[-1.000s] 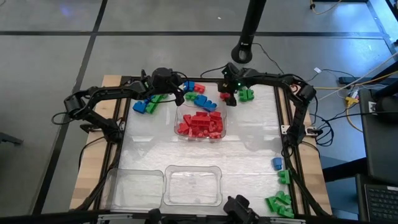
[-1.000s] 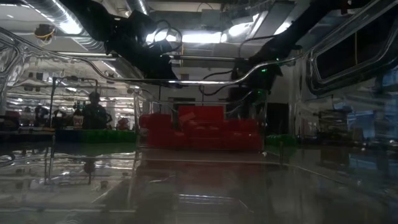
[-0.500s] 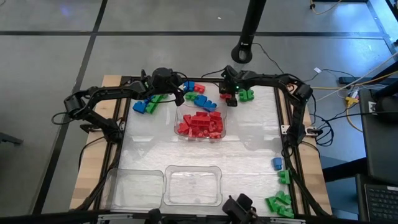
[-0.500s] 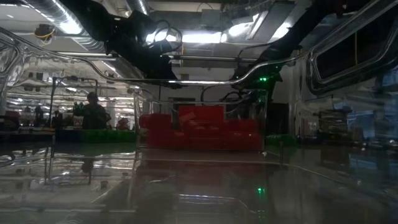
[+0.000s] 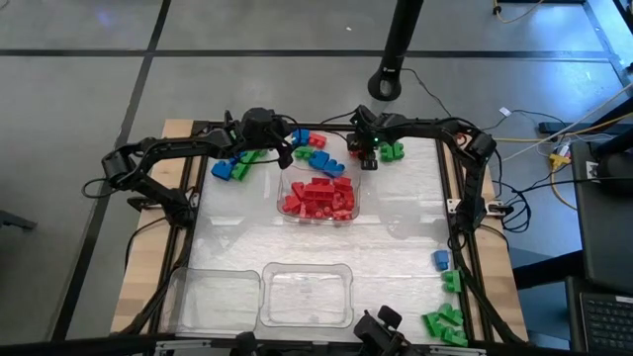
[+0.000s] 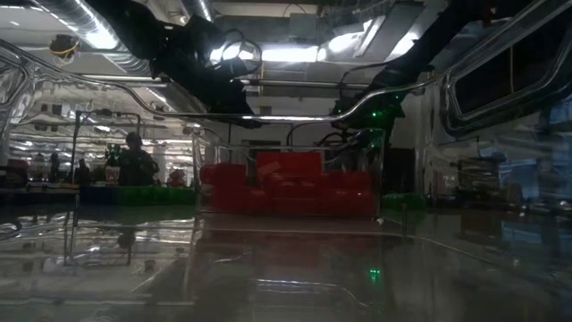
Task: Sort blocks
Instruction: Put the red game piece into the top right transparent bin
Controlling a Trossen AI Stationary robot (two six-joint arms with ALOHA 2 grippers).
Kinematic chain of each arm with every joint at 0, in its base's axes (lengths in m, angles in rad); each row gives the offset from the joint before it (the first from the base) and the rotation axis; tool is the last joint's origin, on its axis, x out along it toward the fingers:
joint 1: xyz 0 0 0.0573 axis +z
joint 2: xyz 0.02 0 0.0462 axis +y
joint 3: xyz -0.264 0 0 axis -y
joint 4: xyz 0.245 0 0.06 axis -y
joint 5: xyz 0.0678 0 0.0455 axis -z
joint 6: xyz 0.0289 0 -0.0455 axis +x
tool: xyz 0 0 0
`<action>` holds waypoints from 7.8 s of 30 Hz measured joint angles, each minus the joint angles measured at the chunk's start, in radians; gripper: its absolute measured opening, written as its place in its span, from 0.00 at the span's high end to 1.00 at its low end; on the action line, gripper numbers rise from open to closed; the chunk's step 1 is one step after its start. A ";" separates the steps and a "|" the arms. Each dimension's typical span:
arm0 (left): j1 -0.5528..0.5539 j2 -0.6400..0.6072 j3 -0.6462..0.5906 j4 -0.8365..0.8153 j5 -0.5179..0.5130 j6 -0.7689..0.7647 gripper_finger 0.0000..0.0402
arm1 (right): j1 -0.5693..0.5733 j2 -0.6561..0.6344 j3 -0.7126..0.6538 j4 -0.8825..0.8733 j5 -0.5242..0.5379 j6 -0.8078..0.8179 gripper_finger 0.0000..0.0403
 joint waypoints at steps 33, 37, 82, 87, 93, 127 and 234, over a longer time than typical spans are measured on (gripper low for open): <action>0.000 0.000 0.000 -0.048 0.000 0.003 0.40 | 0.427 -0.214 0.121 -0.236 -0.277 -0.042 0.56; 0.000 0.000 0.000 -0.048 0.000 -0.002 0.40 | 0.448 -0.213 0.101 -0.242 -0.240 -0.022 0.55; 0.000 0.000 0.000 0.006 0.000 -0.173 0.40 | -0.042 -0.237 -0.199 0.466 -0.202 -0.165 0.27; 0.000 0.000 0.000 0.005 0.000 -0.181 0.40 | -0.041 -0.157 -0.199 0.604 -0.185 -0.316 0.27; 0.000 0.000 0.000 0.005 0.000 -0.184 0.40 | -0.041 -0.078 -0.169 0.721 -0.201 -0.460 0.27; 0.000 0.105 0.146 -0.043 -0.036 -0.242 0.40 | -0.153 -0.305 -0.142 0.270 -0.612 -0.364 0.27; -0.052 0.777 0.801 -0.516 -0.082 0.185 0.99 | -0.164 -0.356 -0.439 0.618 -0.796 -0.222 0.27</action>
